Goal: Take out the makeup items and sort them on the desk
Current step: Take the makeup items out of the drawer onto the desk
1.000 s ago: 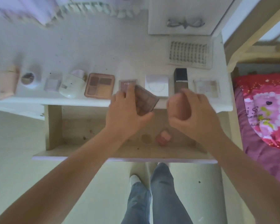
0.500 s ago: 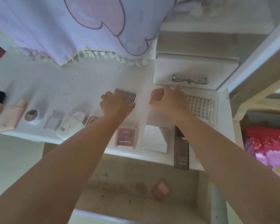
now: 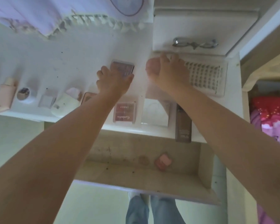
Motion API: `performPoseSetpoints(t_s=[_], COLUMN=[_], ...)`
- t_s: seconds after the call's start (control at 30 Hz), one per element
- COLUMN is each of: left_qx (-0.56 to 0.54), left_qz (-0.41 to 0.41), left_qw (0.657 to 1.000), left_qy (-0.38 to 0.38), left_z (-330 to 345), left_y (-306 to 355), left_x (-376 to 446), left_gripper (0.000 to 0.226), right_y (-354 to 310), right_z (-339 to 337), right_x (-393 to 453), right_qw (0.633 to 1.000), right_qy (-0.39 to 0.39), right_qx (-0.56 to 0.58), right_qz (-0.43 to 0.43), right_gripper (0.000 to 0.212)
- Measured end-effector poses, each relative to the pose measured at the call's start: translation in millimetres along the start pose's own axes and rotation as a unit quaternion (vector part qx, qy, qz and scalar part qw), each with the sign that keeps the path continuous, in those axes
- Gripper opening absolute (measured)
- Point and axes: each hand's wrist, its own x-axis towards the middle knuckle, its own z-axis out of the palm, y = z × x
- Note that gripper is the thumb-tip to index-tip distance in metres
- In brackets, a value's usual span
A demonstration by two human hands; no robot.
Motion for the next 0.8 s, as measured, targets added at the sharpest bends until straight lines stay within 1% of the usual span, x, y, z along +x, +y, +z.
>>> performPoseSetpoints(t_s=[0.03, 0.1, 0.17, 0.2, 0.23, 0.27, 0.3, 0.33, 0.37, 0.4, 0.43, 0.47, 0.5, 0.57, 0.63, 0.7, 0.8], left_qx=[-0.006, -0.016, -0.036, -0.057, -0.080, -0.095, -0.101, -0.096, -0.080, -0.059, -0.037, -0.016, 0.011, 0.078, 0.126, 0.133, 0.141], left_qz=[0.022, 0.106, 0.221, 0.268, 0.303, 0.326, 0.338, 0.347, 0.353, 0.349, 0.337, 0.322, 0.308, 0.278, 0.265, 0.271, 0.283], left_qw=[1.000, 0.992, 0.963, 0.944, 0.930, 0.923, 0.923, 0.925, 0.928, 0.934, 0.941, 0.947, 0.951, 0.956, 0.956, 0.953, 0.948], left_qy=[0.012, 0.064, 0.149, 0.181, 0.194, 0.182, 0.155, 0.122, 0.085, 0.044, 0.009, -0.014, -0.033, -0.046, -0.028, -0.019, -0.031], left_z=[1.5, 11.5, 29.7, 40.9, 51.9, 62.0, 71.6, 80.6, 90.4, 98.5, 104.4, 108.6, 111.2, 112.4, 114.2, 114.4, 113.4], left_y=[-3.9, -17.0, -35.4, -46.4, -57.8, -68.9, -80.1, -91.2, -102.8, -113.7, -124.0, -134.1, -144.1, -162.9, -179.6, -191.0, -197.3], left_x=[-9.2, -36.3, -69.9, -87.4, -105.6, -123.2, -139.6, -154.9, -167.1, -177.5, -185.5, -190.5, -194.2, -201.4, -208.0, -211.4, -212.2], left_gripper=[0.064, 0.057, 0.047, 0.043, 0.039, 0.036, 0.035, 0.034, 0.031, 0.029, 0.028, 0.028, 0.030, 0.033, 0.038, 0.038, 0.038], right_y=[0.8, 6.8, 12.4, 13.4, 15.7, 17.6, 20.6, 22.9, 25.2, 26.5, 29.2, 30.6, 30.8, 30.6, 31.3, 34.3, 31.8], right_z=[-3.4, -4.5, 0.7, 1.5, 6.3, 12.1, 22.2, 31.7, 41.2, 50.5, 61.5, 71.3, 81.0, 105.4, 133.0, 157.0, 173.6], right_x=[-10.8, -42.8, -91.4, -118.0, -144.3, -168.2, -188.1, -202.8, -212.2, -217.9, -221.5, -221.3, -218.8, -210.5, -204.4, -200.0, -197.5], right_qw=[1.000, 0.994, 0.976, 0.967, 0.960, 0.960, 0.966, 0.976, 0.985, 0.986, 0.975, 0.960, 0.949, 0.938, 0.928, 0.921, 0.912], right_qy=[0.016, 0.069, 0.140, 0.152, 0.145, 0.119, 0.081, 0.036, -0.028, -0.116, -0.193, -0.241, -0.264, -0.290, -0.311, -0.292, -0.240], right_qx=[0.018, 0.065, 0.139, 0.173, 0.201, 0.208, 0.202, 0.182, 0.153, 0.118, 0.093, 0.079, 0.067, 0.030, 0.008, 0.031, 0.072], right_qz=[-0.013, -0.048, -0.090, -0.108, -0.128, -0.142, -0.141, -0.117, -0.073, -0.015, 0.053, 0.115, 0.159, 0.189, 0.205, 0.257, 0.324], right_gripper=[0.062, 0.049, 0.036, 0.032, 0.029, 0.026, 0.024, 0.021, 0.020, 0.025, 0.033, 0.040, 0.044, 0.047, 0.050, 0.057, 0.066])
